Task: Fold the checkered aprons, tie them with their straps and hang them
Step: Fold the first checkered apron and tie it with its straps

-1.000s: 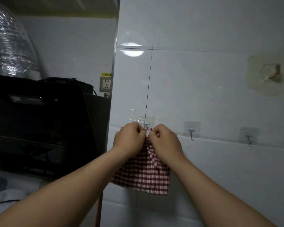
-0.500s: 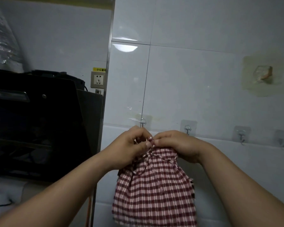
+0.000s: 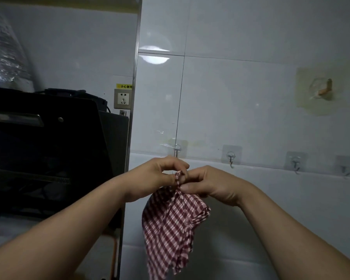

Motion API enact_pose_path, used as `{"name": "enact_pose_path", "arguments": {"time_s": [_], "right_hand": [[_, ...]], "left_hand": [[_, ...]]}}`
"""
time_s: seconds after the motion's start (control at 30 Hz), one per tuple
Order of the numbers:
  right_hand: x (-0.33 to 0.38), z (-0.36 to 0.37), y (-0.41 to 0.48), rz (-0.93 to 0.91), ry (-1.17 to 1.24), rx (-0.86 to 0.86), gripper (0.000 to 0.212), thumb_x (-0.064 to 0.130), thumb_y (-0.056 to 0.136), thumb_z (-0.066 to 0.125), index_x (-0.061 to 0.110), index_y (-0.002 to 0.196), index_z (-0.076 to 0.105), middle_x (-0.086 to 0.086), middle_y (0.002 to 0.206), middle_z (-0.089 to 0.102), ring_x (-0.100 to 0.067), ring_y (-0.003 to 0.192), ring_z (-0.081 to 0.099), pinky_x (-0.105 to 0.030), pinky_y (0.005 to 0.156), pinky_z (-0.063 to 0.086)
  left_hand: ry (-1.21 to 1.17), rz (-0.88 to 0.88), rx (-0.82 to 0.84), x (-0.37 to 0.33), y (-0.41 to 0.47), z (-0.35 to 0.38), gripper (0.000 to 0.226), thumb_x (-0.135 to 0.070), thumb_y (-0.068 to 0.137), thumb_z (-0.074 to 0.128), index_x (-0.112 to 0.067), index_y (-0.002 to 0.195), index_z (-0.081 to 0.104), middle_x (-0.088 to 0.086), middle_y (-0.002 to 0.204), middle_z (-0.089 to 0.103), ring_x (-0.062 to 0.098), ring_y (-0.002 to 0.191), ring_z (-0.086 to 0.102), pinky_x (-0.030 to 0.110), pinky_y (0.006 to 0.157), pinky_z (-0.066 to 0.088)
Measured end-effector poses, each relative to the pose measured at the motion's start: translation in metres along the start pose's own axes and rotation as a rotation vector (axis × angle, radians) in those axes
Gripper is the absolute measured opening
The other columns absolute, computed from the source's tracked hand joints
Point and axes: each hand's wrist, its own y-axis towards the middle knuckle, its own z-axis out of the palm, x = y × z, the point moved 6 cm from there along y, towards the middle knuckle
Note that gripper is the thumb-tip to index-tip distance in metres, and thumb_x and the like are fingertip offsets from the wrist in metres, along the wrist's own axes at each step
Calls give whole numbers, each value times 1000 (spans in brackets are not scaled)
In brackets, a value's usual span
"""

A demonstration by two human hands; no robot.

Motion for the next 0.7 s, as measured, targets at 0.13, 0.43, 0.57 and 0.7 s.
{"name": "enact_pose_path", "arguments": {"time_s": [0.13, 0.43, 0.57, 0.7], "right_hand": [[6, -4, 7, -63, -43, -189, 11, 18, 91, 78, 22, 101, 81, 8, 114, 75, -9, 113, 69, -23, 101, 48], [-7, -8, 13, -1, -100, -513, 15, 24, 93, 75, 12, 83, 74, -7, 85, 76, -9, 75, 64, -32, 77, 49], [-11, -14, 18, 54, -214, -604, 18, 31, 93, 73, 20, 78, 74, 2, 79, 74, -8, 72, 63, -32, 74, 49], [-13, -19, 29, 68, -242, -655, 21, 32, 93, 73, 21, 75, 74, 5, 75, 73, -9, 71, 64, -32, 72, 49]], "left_hand": [[-145, 10, -51, 11, 0, -8, 20, 9, 97, 60, -7, 106, 70, 8, 132, 69, 19, 127, 63, 27, 105, 51], [-274, -221, -133, 32, -8, -4, 39, -42, 108, 51, -11, 114, 74, 9, 111, 77, 22, 101, 73, 34, 89, 55], [-143, -190, -197, 31, 4, -13, 14, -24, 101, 67, -13, 102, 75, 6, 101, 79, 17, 89, 74, 30, 79, 57], [-138, -197, -241, 35, 19, -21, 10, -16, 99, 70, -14, 92, 76, 5, 91, 78, 17, 84, 73, 31, 77, 57]]}}
